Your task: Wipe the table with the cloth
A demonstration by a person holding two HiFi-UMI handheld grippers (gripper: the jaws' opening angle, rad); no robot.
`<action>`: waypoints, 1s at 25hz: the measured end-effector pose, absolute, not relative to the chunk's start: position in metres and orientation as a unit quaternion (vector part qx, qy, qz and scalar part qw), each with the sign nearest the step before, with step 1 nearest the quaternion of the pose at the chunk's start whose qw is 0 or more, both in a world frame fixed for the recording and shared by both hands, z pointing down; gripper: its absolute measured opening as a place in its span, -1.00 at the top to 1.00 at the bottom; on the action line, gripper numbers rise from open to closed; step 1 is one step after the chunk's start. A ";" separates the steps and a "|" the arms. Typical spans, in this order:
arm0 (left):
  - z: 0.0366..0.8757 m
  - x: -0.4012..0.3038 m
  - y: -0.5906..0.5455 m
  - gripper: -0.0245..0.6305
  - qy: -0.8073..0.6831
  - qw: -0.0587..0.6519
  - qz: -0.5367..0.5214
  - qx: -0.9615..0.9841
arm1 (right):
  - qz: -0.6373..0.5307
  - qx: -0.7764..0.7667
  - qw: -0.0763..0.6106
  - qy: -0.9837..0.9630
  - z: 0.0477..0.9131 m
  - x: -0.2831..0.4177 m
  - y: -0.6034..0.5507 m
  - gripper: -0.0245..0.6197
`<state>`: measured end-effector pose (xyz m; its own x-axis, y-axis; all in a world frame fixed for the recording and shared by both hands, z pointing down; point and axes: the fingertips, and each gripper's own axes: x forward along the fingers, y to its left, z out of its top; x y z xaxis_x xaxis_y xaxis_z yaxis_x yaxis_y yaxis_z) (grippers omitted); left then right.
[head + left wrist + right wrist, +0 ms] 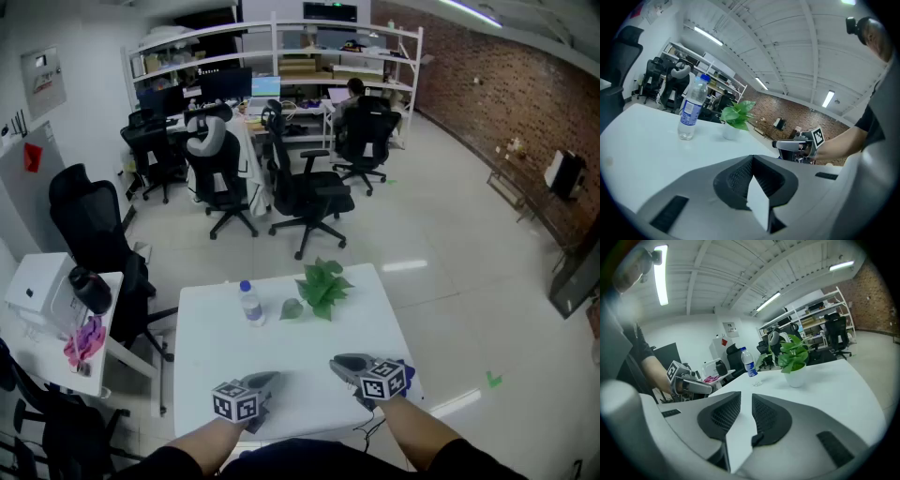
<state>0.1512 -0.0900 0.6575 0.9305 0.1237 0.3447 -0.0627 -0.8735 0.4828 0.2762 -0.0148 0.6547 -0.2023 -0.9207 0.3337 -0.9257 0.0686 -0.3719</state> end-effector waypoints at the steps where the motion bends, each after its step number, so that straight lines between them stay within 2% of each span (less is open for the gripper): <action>1: 0.656 0.160 -0.086 0.94 0.021 0.249 0.185 0.950 | 0.255 0.635 0.009 -0.729 0.653 0.286 -0.008 0.62; 7: 0.653 0.215 -0.048 0.94 0.061 0.243 0.188 0.950 | 0.250 0.675 0.058 -0.691 0.657 0.363 0.058 0.28; 12: 0.655 0.251 -0.006 0.94 0.099 0.235 0.203 0.945 | 0.284 0.706 0.114 -0.639 0.682 0.414 0.124 0.24; 19: 0.657 0.286 0.043 0.94 0.128 0.231 0.219 0.939 | 0.311 0.669 0.236 -0.632 0.734 0.416 0.161 0.16; 25: 0.659 0.297 0.065 0.94 0.132 0.230 0.230 0.936 | 0.363 0.669 0.252 -0.598 0.765 0.422 0.162 0.05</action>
<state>0.2973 0.0649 0.6593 0.8596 0.3527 0.3697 0.1411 -0.8593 0.4916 0.4218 0.1616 0.7646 0.0225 -0.6166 0.7870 -0.9826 -0.1589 -0.0964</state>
